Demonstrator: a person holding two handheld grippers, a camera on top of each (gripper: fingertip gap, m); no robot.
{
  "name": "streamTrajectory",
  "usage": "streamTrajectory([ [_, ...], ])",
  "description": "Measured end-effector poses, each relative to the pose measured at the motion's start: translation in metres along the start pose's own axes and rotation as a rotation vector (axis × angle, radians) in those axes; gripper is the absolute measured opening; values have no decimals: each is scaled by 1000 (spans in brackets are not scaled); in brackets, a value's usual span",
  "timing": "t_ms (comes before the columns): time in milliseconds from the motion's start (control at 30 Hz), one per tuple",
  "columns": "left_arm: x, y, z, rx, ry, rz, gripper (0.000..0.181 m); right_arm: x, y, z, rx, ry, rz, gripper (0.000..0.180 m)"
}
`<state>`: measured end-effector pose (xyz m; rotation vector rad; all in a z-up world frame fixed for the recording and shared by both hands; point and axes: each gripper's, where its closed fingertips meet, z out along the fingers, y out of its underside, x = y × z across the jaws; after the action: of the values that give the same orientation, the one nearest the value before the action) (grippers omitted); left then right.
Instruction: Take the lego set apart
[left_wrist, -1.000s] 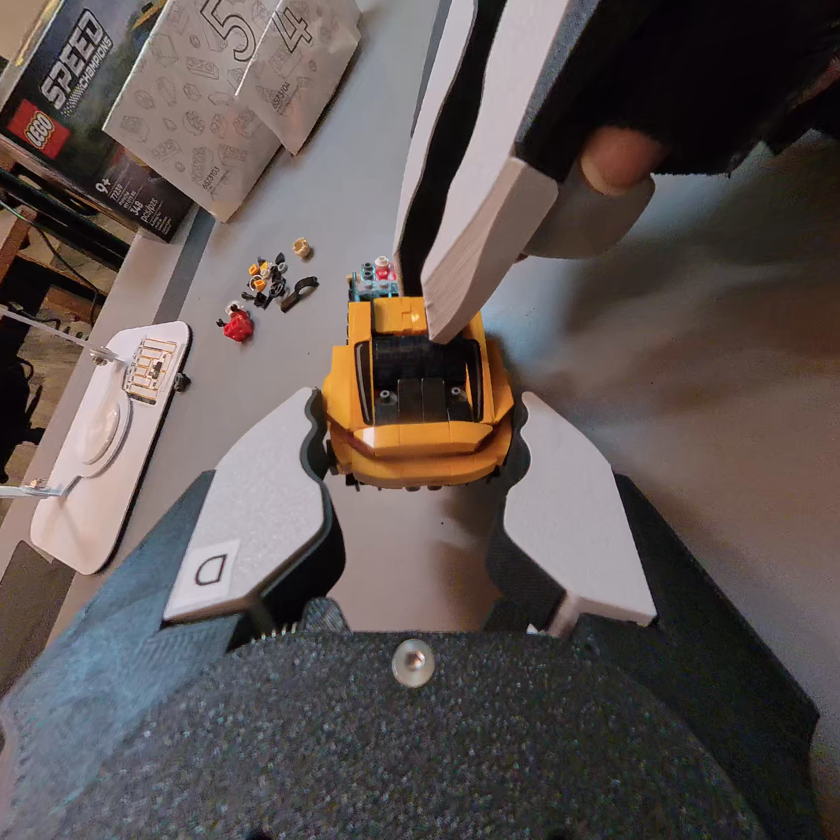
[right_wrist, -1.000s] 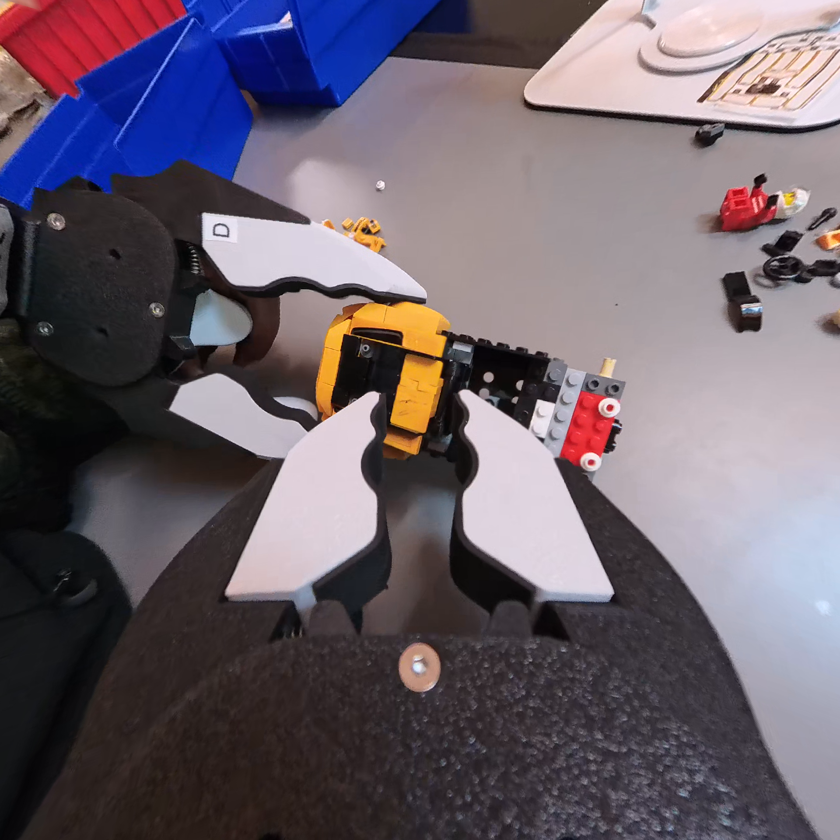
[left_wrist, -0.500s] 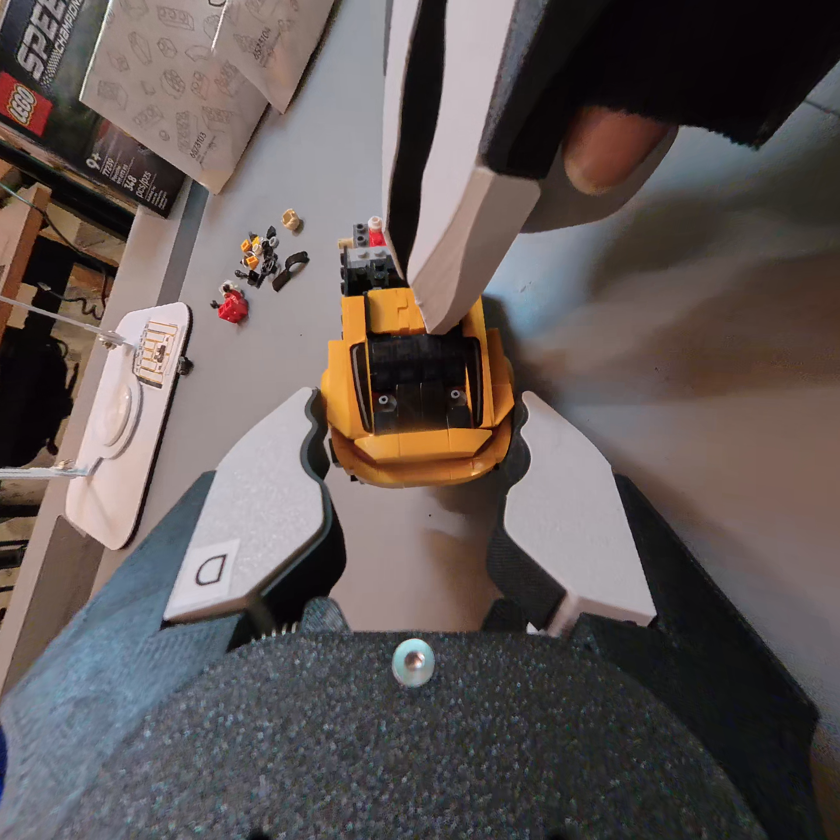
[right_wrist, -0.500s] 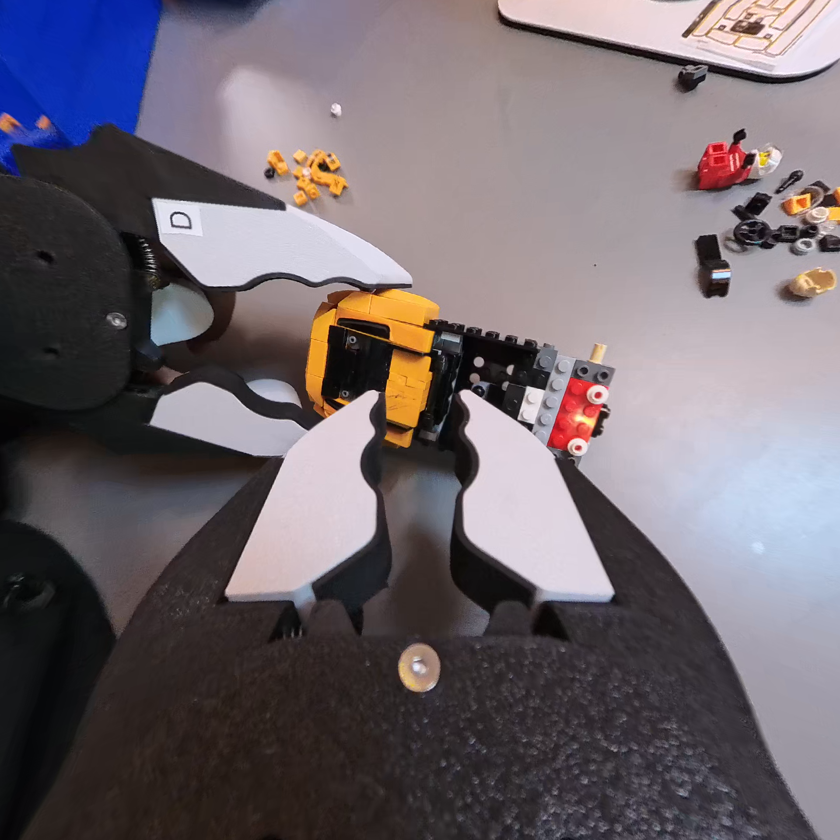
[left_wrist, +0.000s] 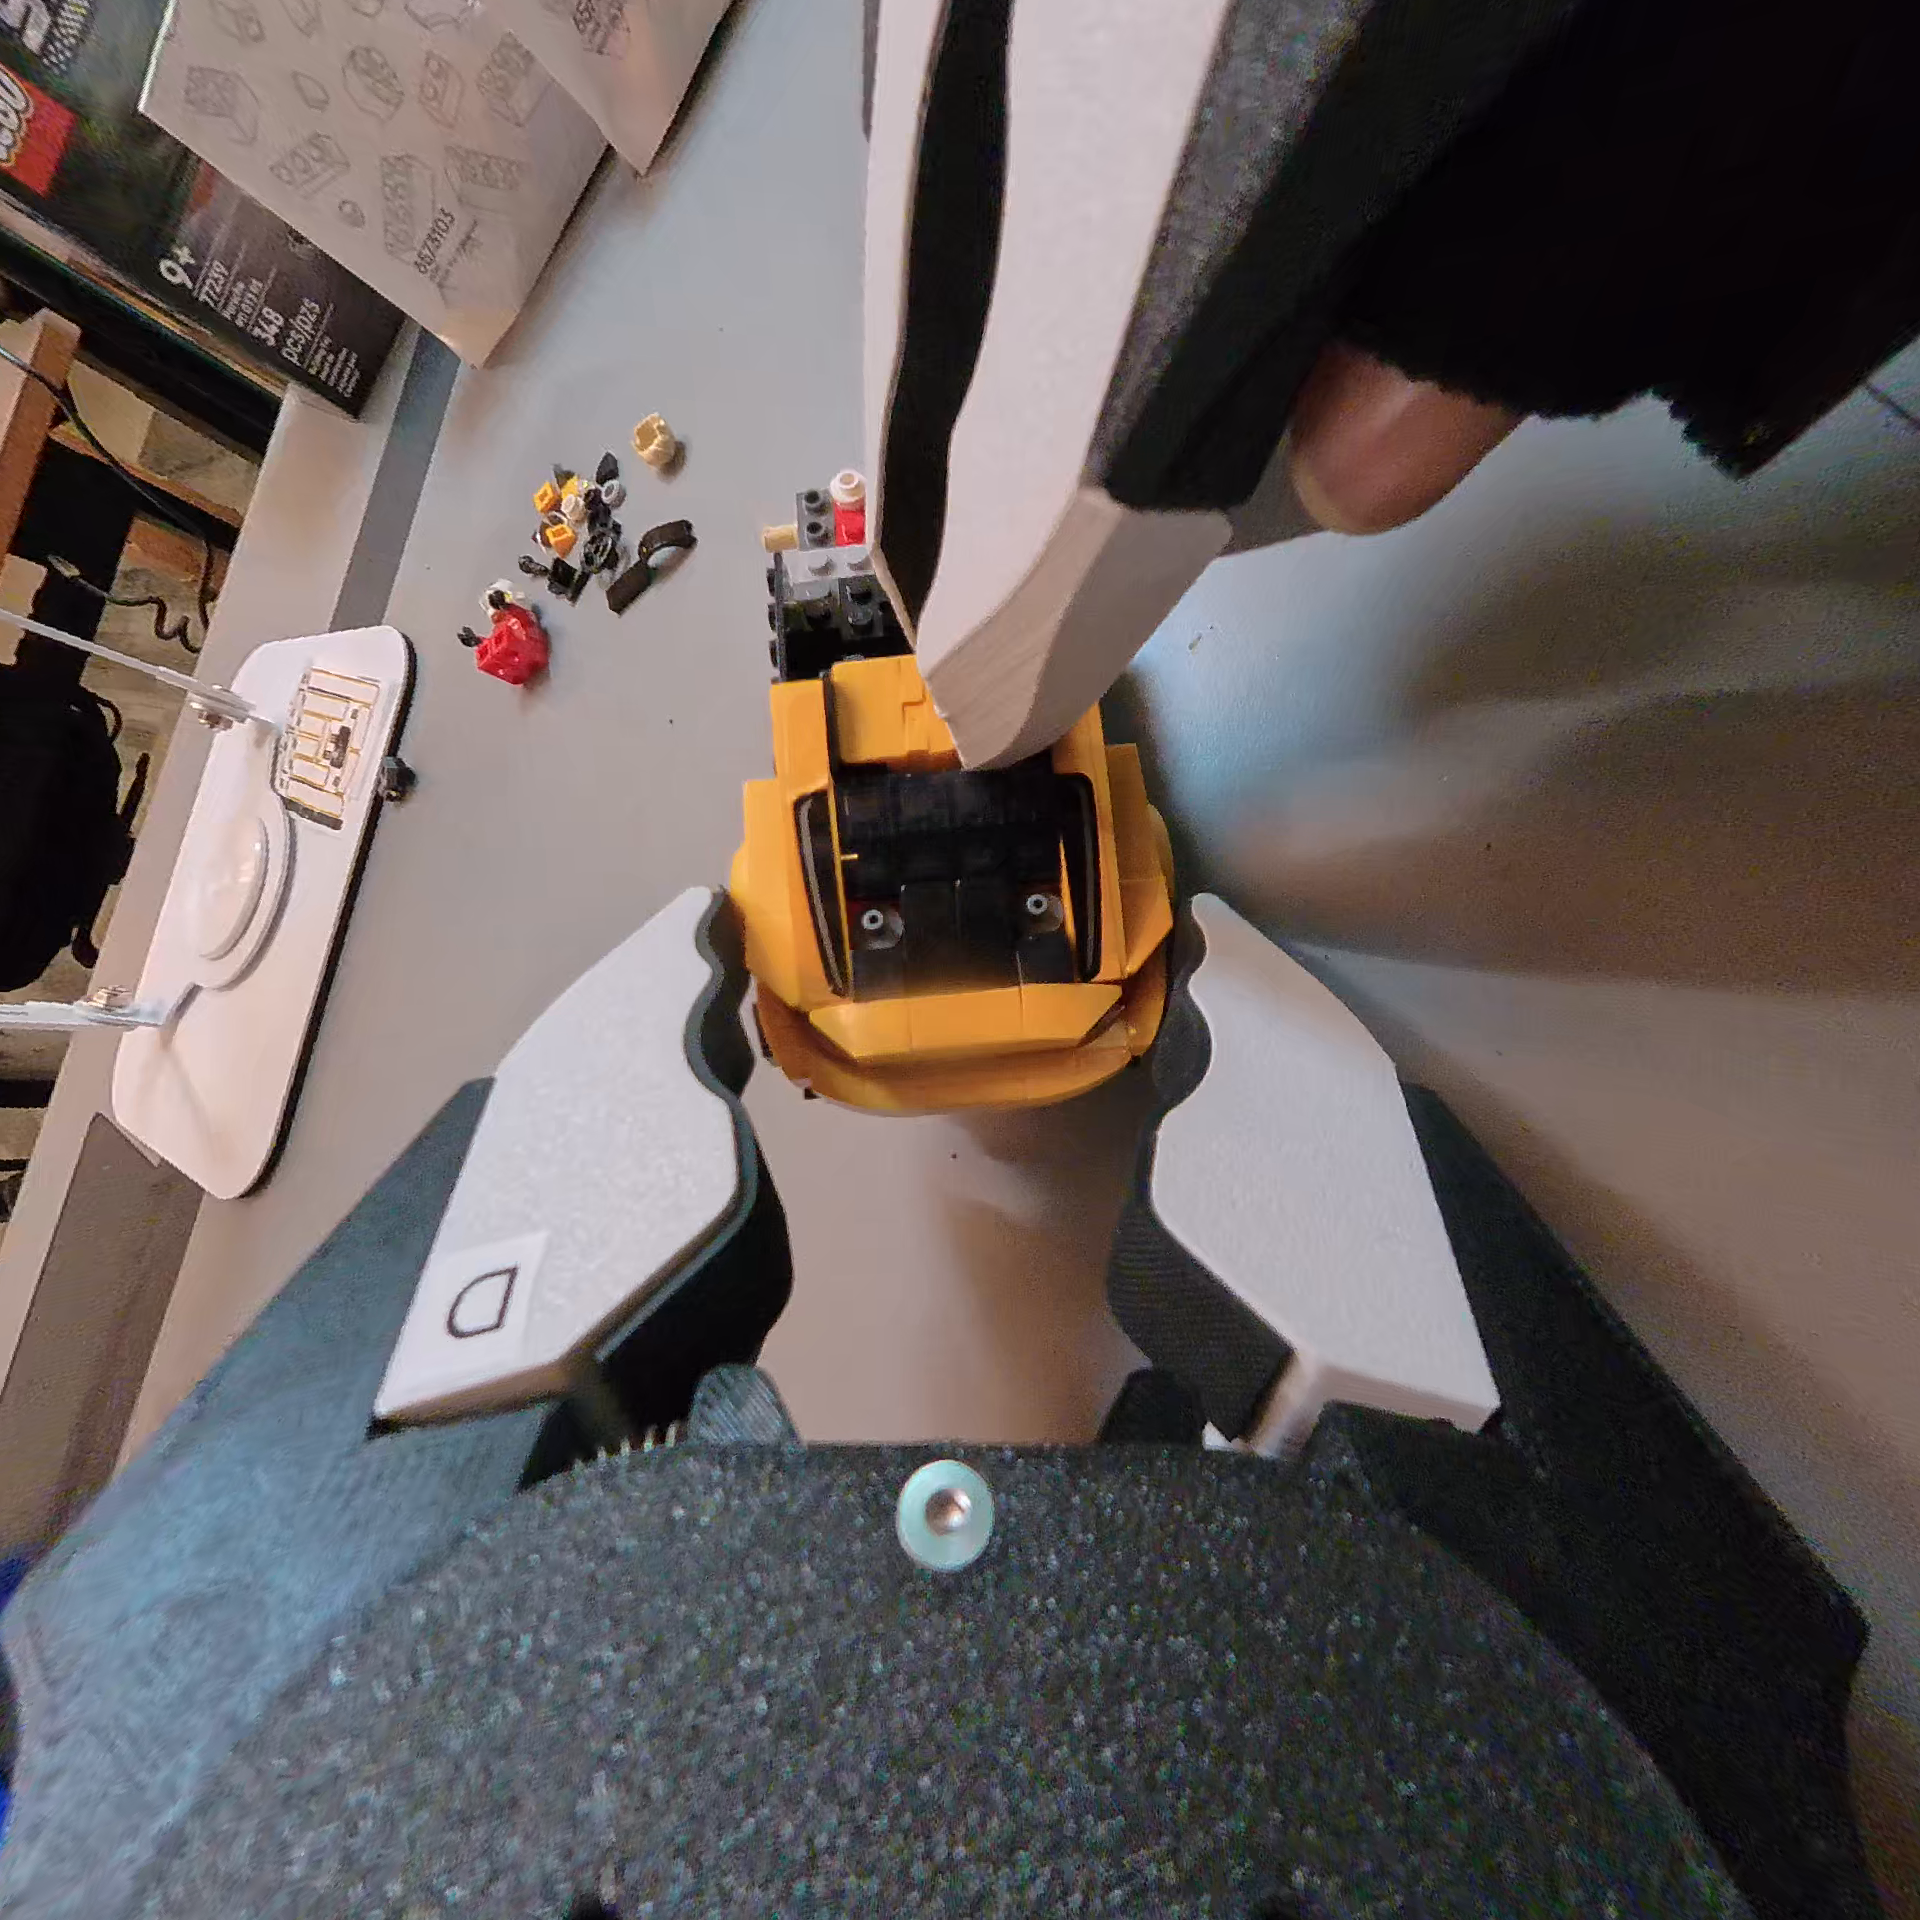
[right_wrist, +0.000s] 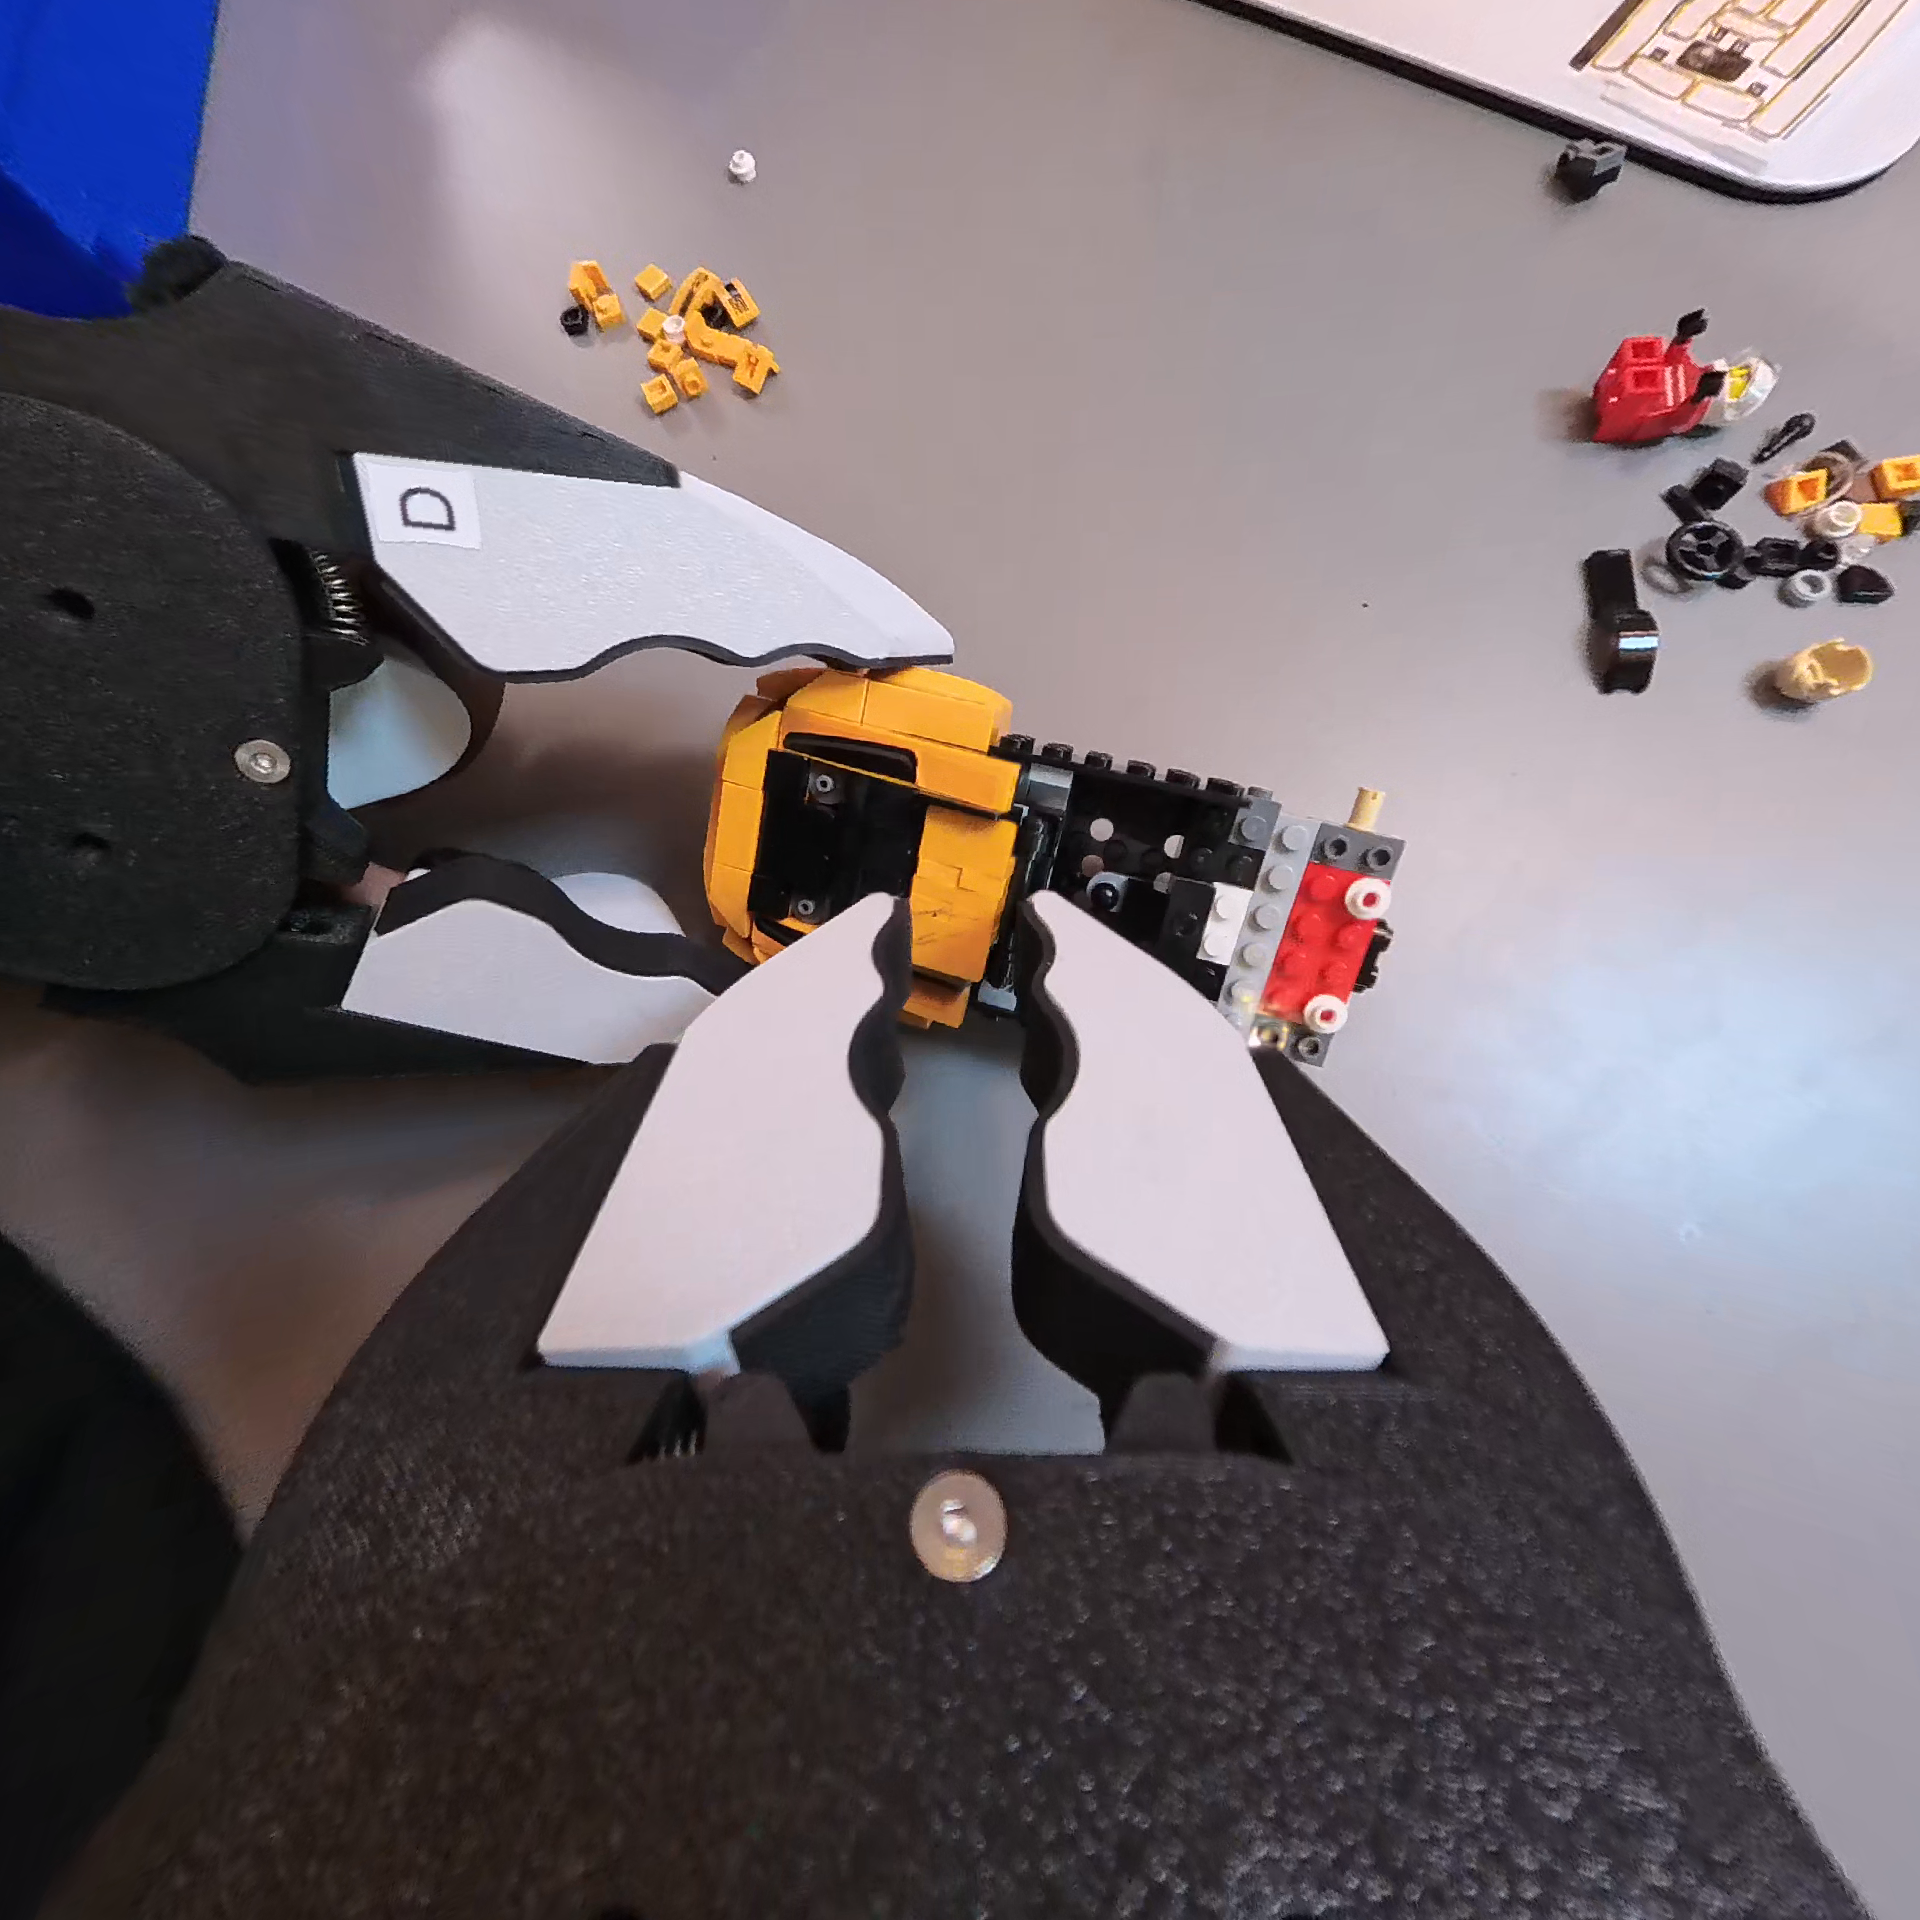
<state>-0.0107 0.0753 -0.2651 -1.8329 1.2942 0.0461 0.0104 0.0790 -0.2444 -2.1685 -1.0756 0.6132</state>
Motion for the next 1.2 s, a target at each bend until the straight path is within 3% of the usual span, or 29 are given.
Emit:
streamTrajectory([
  [867,-3,-9,-1,97,95,-240,78,5,-14,-13,103,-41,43,14],
  [933,-4,-12,-3,119,112,-275,78,3,-18,-20,131,-48,39,13],
  [967,-1,-3,0,67,136,-292,78,15,-27,-35,177,33,28,0],
  [1033,-2,9,2,52,170,-373,77,42,-41,-67,277,72,89,0],
  [1200,0,-7,5,84,168,-321,78,24,-35,-52,224,25,50,0],
])
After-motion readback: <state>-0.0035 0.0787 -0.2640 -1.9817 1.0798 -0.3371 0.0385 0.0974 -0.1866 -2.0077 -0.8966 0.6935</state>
